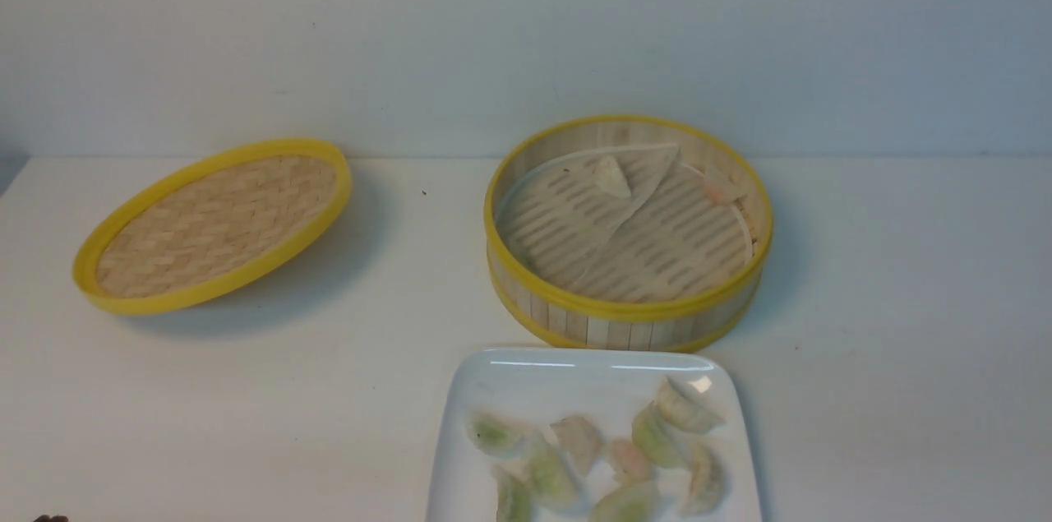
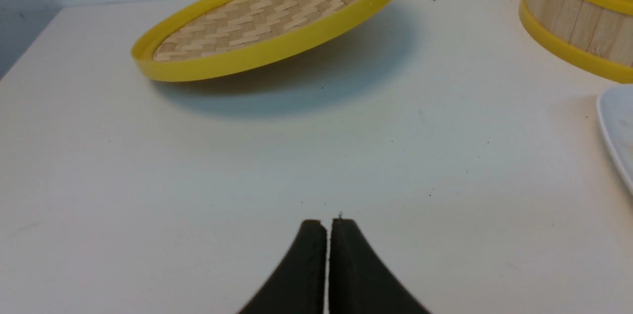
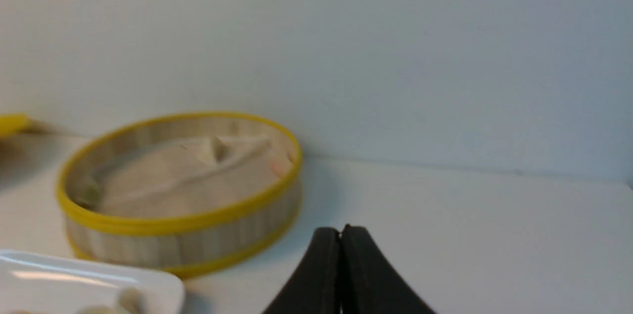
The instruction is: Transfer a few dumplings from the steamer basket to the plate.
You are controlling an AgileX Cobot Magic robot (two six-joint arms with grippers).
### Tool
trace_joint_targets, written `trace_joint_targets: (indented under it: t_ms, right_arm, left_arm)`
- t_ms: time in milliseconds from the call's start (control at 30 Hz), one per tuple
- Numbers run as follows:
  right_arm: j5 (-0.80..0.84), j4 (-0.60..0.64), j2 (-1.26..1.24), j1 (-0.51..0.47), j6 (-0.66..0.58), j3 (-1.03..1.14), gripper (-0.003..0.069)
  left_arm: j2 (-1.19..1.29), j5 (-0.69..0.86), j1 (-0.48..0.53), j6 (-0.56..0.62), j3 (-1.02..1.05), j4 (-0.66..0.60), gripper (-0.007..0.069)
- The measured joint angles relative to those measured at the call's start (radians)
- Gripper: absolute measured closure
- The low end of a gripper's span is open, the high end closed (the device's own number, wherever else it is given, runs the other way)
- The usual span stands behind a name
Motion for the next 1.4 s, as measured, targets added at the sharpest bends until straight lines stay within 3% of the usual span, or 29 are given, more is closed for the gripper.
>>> trace_joint_targets:
  t_ms: [100,233,1400]
  right_arm:
    - [-0.030,0.000,0.000,-0.110,0.000,0.105,0.0673]
    - [-0.087,-0.003,0.000,-0.167,0.000,0.217,0.0673]
    - [-0.127,0.000,0.001,-0.174,0.001,0.237,0.0673]
  left_arm:
    - [0.000,0.000,0.000,0.000,0.000,0.000,0.0631]
    - [0.000,0.000,0.000,0.000,0.000,0.000,0.0631]
    - [0.000,0.000,0.000,0.000,0.000,0.000,0.0631]
